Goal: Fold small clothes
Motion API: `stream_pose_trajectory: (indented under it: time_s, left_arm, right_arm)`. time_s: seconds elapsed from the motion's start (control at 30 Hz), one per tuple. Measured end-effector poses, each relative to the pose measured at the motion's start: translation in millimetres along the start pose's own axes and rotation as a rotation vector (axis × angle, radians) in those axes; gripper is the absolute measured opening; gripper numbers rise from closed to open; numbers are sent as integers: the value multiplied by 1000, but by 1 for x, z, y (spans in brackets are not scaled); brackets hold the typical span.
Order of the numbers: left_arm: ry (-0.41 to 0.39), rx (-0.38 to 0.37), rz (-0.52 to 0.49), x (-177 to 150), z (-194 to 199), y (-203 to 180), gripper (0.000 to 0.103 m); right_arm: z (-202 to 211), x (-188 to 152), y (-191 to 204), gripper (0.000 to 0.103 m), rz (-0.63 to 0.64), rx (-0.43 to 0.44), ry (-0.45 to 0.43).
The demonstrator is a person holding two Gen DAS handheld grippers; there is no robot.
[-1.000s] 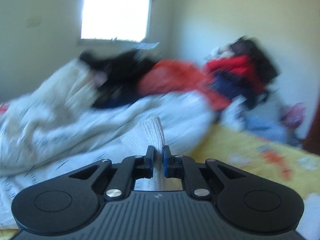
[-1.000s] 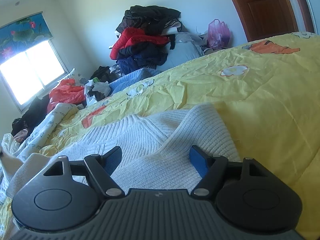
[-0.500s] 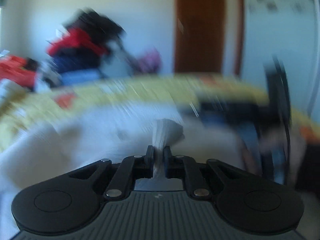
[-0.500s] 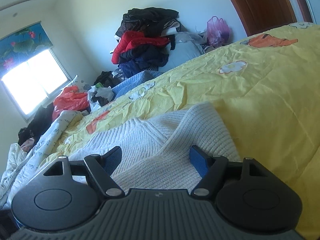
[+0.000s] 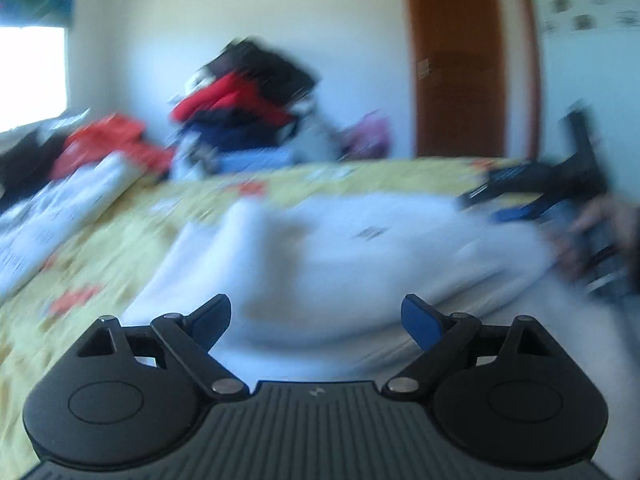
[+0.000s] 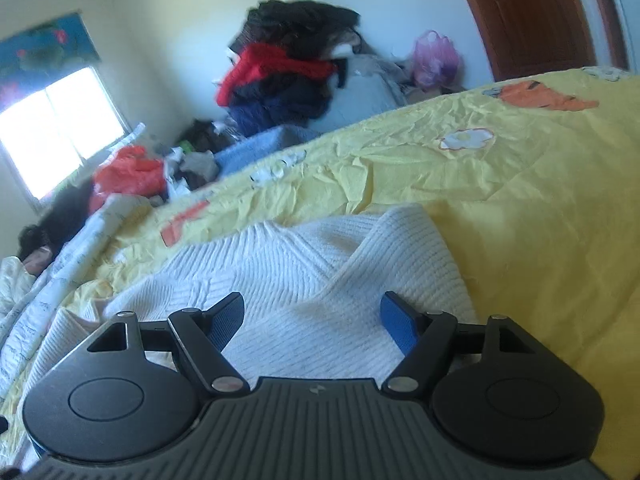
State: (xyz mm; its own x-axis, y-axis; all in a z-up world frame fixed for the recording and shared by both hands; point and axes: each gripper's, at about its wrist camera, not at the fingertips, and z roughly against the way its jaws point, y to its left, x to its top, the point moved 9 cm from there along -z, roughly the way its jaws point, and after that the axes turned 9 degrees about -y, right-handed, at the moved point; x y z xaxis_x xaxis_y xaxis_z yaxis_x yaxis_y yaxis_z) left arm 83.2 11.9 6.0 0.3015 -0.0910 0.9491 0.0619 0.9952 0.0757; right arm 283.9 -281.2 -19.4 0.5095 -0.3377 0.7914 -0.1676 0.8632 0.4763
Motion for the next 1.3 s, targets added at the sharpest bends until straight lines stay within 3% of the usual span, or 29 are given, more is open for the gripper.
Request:
stream_pose_trajectory:
  time_s: [0.13,0.27,0.33,0.43,0.53,0.57,0.6,0.7,0.87,0.97,1.07,1.17,1.3]
  left_arm:
    - [73,64,124,-24,-2,31,93]
    - [143,86,187,-34,-7,39,93]
    - [187,76,179,-37,-11,37,101]
    - [197,56,172,-40,-17,33,103]
    - [190,51,186,-41,-17,35,103]
    - [189,50,191,-41,-18,35,103]
    - [188,49,194,-41,-18,35,103]
    - [188,49,194,-41,-18,36,103]
    - [186,48,199,-40,-19,37,103]
    - [185,48,201,-40,-20,37,103]
    - [185,48,200,-40,-20,37,103]
    - [186,48,199,-40,-20,37,103]
    - [187,49,196,-40,-20,37,103]
  right_arm:
    - [27,-13,33,83,-128,125,136]
    - [33,-45,58,82,28,117,259]
    - [29,-54,63,76,96,90,263]
    - [27,-60,74,71,151,80,258]
    - [25,-63,81,44,221,58,255]
    - [26,-63,82,18,234,58,258]
    - [25,-62,81,15,226,66,262]
    - [28,-48,89,12,240,112,240]
    - [54,18,106,11,262,171,120]
    - [66,49,91,11,298,137,80]
    - [56,39,45,11,279,33,145]
    - [44,-2,12,11,259,-30,242]
    - [50,-21,6,11,224,-30,210]
